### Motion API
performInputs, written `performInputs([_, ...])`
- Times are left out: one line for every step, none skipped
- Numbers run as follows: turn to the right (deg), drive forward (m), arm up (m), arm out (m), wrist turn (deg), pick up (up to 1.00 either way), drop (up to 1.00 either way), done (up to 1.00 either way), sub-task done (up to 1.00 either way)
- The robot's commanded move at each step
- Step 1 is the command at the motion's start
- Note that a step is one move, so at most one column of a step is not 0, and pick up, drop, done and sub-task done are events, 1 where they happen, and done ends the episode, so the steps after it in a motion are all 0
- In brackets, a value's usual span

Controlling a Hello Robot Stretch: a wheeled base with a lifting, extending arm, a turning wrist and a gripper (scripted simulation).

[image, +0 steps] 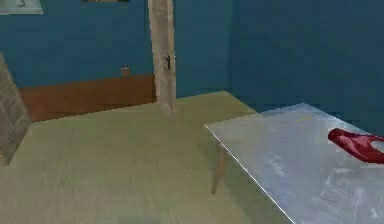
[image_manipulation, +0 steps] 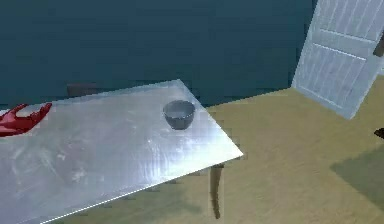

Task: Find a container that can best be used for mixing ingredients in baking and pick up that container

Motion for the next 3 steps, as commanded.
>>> performInputs([45.0, 0.00, 0.00, 0.00, 0.0, 0.00, 0.00, 0.00, 0.00])
performInputs([45.0, 0.00, 0.00, 0.00, 0.0, 0.00, 0.00, 0.00, 0.00])
performInputs([39.0, 0.00, 0.00, 0.00, 0.0, 0.00, 0.00, 0.00, 0.00])
